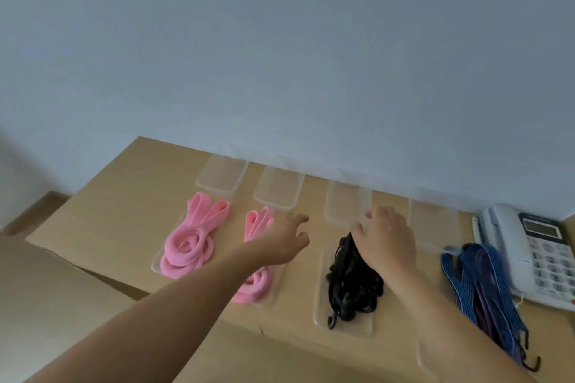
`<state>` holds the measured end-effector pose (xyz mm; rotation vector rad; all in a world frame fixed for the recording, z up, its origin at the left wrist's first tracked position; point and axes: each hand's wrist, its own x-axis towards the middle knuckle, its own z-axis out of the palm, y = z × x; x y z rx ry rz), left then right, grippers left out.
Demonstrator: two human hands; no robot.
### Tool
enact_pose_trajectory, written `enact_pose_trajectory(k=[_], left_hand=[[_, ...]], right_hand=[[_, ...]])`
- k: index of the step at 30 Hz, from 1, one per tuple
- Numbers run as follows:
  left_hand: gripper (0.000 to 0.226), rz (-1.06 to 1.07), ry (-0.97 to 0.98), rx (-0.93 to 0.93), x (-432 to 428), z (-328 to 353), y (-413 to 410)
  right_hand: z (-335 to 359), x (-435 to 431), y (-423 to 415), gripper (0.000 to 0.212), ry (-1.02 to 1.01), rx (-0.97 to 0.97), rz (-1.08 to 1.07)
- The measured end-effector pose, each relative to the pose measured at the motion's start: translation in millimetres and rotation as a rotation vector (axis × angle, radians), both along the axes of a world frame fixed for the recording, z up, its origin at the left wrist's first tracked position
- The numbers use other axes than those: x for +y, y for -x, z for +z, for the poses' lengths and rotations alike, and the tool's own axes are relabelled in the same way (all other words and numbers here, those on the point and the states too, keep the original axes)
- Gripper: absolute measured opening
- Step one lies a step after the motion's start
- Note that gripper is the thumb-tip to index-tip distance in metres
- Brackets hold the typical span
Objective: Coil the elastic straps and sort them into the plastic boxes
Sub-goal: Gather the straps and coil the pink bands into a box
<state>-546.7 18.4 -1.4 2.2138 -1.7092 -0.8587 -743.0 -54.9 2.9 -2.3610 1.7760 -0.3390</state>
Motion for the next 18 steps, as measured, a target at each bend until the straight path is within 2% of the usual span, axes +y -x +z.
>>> enact_pose_trajectory(k=[6, 11, 16, 18], left_hand=[[0.051, 0.011, 0.072, 0.013, 47, 31, -116], [0.048, 0.143, 0.144, 0.056, 93, 41, -219], [0.046, 0.189, 0.1, 0.118, 122, 24, -261], [0.047, 0.159, 0.065, 0.138, 125, 14, -266]], right_hand=[[13, 42, -105, 0.042, -0.163, -0.07, 0.164], [15, 88, -204, 0.028, -0.207, -0.124, 0.305], [-1, 124, -268, 0.013, -0.334, -0.107, 0.466], [-14, 131, -283, 0.018, -0.344, -0.04, 0.549]])
